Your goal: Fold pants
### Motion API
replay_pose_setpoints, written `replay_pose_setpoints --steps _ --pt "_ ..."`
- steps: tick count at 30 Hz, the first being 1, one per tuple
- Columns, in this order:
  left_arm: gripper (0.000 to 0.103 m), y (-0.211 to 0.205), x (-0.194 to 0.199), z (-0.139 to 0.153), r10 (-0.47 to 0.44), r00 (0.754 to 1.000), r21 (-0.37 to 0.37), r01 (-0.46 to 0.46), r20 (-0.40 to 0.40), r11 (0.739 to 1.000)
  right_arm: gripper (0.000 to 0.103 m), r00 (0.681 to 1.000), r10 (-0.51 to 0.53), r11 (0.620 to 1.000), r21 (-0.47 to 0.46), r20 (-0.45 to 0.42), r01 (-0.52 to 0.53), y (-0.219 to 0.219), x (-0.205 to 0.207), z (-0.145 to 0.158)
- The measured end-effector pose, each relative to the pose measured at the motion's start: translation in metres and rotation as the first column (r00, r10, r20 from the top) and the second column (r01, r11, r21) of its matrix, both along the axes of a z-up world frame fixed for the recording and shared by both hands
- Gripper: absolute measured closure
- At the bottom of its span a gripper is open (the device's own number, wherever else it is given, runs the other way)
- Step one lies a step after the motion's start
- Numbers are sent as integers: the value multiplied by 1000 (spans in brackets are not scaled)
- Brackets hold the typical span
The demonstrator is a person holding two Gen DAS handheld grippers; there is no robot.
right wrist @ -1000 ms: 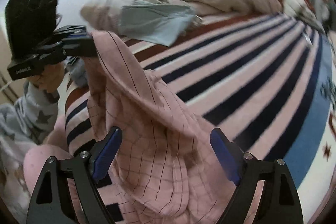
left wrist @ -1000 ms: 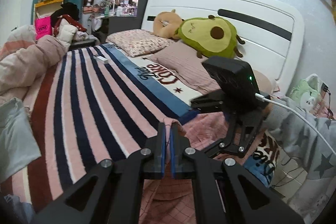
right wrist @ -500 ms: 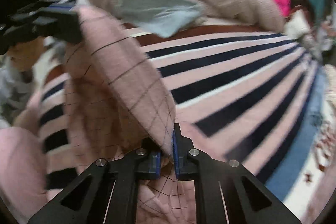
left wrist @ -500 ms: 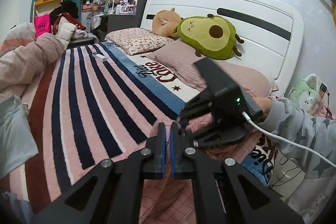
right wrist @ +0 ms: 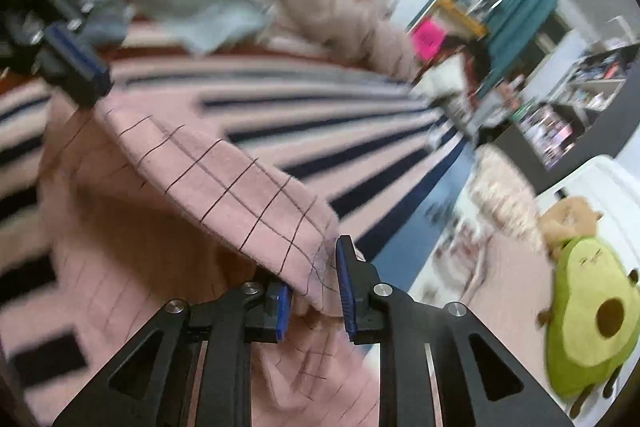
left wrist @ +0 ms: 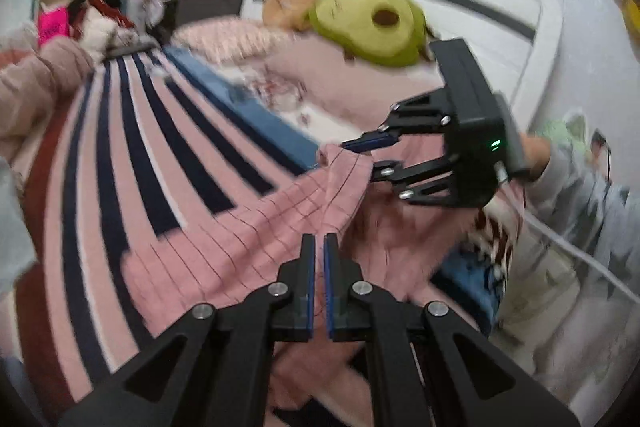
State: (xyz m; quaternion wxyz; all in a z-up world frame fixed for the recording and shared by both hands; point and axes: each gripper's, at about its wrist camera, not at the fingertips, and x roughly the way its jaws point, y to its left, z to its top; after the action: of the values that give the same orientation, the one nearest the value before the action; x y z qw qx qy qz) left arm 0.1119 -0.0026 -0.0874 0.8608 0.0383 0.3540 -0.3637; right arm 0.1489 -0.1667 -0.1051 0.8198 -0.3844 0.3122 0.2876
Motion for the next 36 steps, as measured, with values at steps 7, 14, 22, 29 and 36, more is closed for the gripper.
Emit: replay_pose_setpoints --steps 7,14,22,29,36 --pt "98 9 -19 -44 44 992 130 -29 -114 991 67 971 -21 996 84 -238 42 -47 -44 -21" --pt "56 29 -23 -25 129 990 75 -126 -48 989 56 923 -110 863 426 -369 273 -75 -12 29" --pt "56 35 -11 -40 206 979 169 -204 9 964 47 743 -218 720 410 -633 561 -36 46 -7" --pt "56 42 -15 -46 221 975 163 -219 5 962 83 696 -375 582 429 -612 691 -31 61 -32" --pt "56 50 -23 -55 239 971 150 -233 -26 961 102 729 -395 508 528 -559 680 -53 32 -19"
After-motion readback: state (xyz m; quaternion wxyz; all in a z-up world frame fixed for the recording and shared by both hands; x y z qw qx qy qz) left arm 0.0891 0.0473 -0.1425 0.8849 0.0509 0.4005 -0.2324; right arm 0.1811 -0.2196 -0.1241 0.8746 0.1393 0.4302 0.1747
